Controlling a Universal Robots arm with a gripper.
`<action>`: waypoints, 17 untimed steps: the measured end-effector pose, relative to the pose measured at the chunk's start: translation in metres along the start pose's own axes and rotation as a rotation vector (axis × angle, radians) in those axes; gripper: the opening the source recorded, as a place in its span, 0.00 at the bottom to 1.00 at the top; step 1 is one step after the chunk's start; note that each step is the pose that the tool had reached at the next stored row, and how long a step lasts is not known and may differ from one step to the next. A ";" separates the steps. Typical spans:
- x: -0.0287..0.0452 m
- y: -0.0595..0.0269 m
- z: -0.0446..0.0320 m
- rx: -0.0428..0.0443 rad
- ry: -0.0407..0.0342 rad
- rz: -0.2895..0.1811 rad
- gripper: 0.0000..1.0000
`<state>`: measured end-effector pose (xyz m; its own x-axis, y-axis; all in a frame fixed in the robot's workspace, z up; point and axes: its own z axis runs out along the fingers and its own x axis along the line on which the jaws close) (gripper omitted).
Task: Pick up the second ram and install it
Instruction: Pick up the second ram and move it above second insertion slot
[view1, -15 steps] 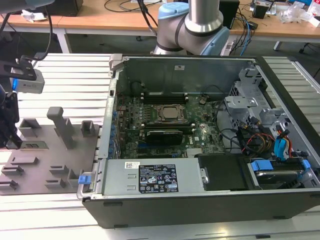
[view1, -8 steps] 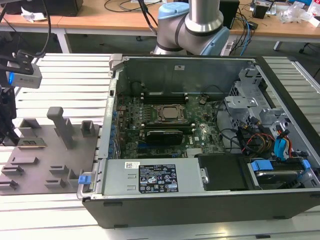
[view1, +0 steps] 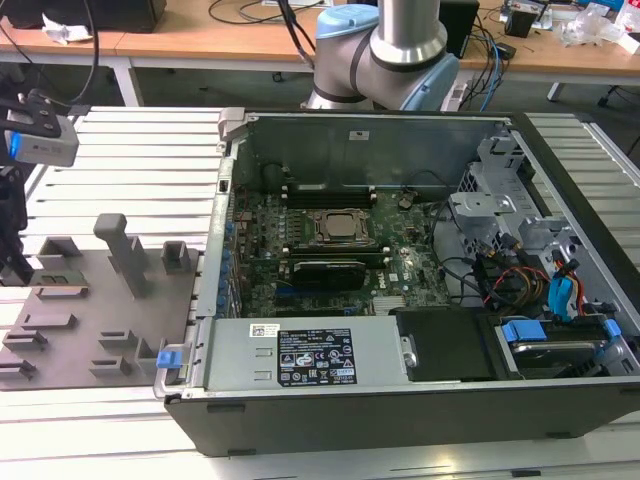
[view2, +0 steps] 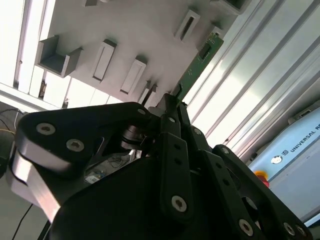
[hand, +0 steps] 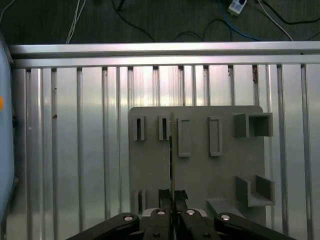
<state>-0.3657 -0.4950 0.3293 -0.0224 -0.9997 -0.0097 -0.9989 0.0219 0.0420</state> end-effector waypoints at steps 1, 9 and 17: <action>0.0000 0.0000 -0.0009 0.0000 0.0000 0.000 0.14; -0.0001 0.0005 -0.0126 0.0001 0.0000 0.000 0.14; -0.0007 0.0010 -0.0235 0.0000 0.0000 0.000 0.14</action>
<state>-0.3657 -0.4945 0.3529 -0.0223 -0.9997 -0.0097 -0.9989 0.0219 0.0420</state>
